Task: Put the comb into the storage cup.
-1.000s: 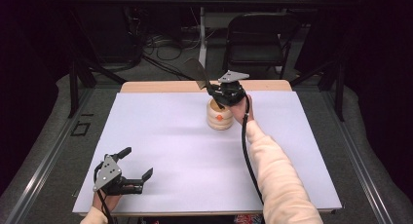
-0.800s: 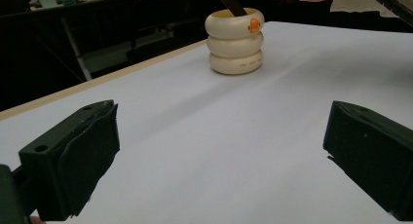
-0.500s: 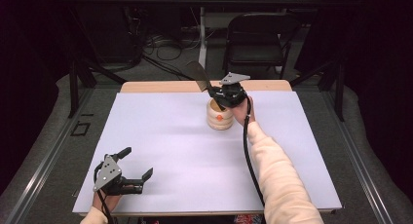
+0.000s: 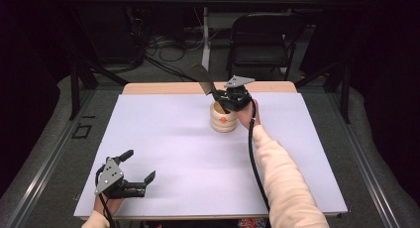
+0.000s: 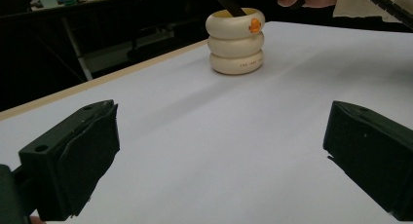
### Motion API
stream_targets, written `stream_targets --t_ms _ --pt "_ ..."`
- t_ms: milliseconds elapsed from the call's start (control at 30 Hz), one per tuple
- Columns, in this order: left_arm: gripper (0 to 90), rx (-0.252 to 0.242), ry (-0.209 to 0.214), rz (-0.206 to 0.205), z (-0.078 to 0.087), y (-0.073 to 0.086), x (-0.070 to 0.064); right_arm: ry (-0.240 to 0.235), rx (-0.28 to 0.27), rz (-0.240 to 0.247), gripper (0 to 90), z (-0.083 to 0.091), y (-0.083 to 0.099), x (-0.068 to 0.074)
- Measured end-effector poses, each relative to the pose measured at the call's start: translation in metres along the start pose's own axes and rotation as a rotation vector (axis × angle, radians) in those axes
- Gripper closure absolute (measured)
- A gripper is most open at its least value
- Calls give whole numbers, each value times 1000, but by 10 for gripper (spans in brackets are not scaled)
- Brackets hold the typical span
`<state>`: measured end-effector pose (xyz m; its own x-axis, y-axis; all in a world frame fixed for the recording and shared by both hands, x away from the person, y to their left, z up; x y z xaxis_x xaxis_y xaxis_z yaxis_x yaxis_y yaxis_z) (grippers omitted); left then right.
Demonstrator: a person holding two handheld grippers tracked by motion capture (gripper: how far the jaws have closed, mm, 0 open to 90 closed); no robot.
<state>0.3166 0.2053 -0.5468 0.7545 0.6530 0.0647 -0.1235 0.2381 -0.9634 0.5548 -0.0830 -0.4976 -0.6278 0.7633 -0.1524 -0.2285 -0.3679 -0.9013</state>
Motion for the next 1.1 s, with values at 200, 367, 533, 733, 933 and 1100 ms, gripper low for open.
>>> stream_targets --t_ms 200,367,533,733,933,1100 --pt "0 -1 0 1 0 0 0 -1 9 -1 722 0 3 -1" --pt "0 -2 -1 2 0 0 0 -1 13 -1 722 -1 5 -2" --pt "0 -2 -1 3 0 0 0 -1 18 -2 722 -1 7 -3" --pt "0 -1 -1 2 0 0 0 -2 25 -5 722 -1 9 -4" --pt "0 -2 -1 2 0 0 0 -4 37 -8 721 -1 12 -5" --pt "0 -2 -2 3 0 0 0 -4 44 -10 722 -1 14 -6"
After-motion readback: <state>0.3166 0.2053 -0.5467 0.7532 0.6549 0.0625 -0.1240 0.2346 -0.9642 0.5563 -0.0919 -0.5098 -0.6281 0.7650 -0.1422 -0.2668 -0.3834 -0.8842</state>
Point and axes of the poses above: each handheld gripper's, and its own axes: z roughly backward along the jaws, y roughly out of its underside, x roughly to its left, the point moved 7 cm from there along -z, roughly forward along the jaws, and after that the axes turned 8 degrees about y, right-handed, at the moved point
